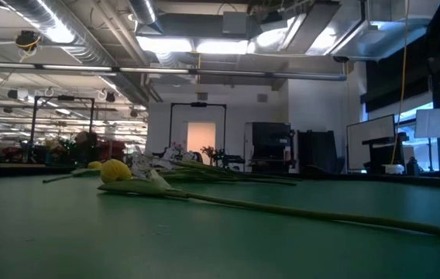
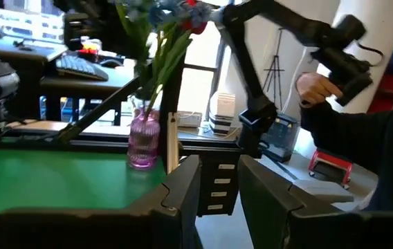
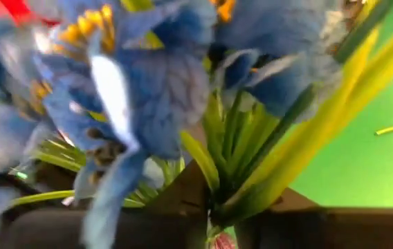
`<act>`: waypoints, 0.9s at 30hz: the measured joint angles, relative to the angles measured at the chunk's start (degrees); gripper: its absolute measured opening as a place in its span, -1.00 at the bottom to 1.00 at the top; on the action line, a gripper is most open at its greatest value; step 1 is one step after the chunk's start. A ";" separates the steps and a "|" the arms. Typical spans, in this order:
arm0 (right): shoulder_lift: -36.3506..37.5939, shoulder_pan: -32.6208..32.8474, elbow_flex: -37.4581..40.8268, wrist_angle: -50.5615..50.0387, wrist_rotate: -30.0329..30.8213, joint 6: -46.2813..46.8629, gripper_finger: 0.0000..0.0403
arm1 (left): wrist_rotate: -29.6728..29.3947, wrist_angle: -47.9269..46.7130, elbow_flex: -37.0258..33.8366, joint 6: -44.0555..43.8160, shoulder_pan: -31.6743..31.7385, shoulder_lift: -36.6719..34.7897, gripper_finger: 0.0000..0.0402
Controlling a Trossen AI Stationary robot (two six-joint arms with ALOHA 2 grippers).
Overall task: Sort flowers into vase by color
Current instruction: Put the blue flowers into the purple vase
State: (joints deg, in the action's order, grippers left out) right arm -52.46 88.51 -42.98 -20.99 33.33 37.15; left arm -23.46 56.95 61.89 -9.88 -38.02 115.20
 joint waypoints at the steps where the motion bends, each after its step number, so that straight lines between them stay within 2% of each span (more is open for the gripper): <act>1: -1.11 0.00 0.00 0.04 0.06 0.09 -0.72 | 0.00 -0.41 0.00 -0.51 0.33 0.00 -0.52; 5: -3.88 -0.02 0.00 -0.14 0.10 0.38 -0.52 | 0.21 -1.62 -0.02 -2.30 1.68 0.00 -0.52; 10: -3.26 -0.02 0.00 -0.51 -0.68 0.59 -0.27 | 2.07 -2.98 -0.02 -3.72 3.31 0.00 -0.52; 16: -1.14 -0.04 0.00 -4.65 0.23 0.95 -0.03 | 3.02 -16.46 -0.02 -10.16 5.06 -4.24 -0.52; 18: -0.14 -0.04 0.00 -5.78 -1.25 4.48 0.00 | 3.04 -20.95 -0.02 -12.12 5.62 -5.85 -0.52; 23: 2.56 -0.04 0.00 -9.48 -7.65 22.02 0.00 | 3.24 -26.52 -0.02 -15.56 5.76 -7.58 -0.52; 27: 3.78 -0.02 0.00 -9.57 -12.21 25.44 -0.05 | 3.49 -28.22 -0.03 -17.35 5.14 -7.62 -0.52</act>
State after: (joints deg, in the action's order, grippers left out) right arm -48.68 88.49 -42.98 -30.57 21.12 62.59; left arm -19.97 28.73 61.85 -27.24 -32.88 107.58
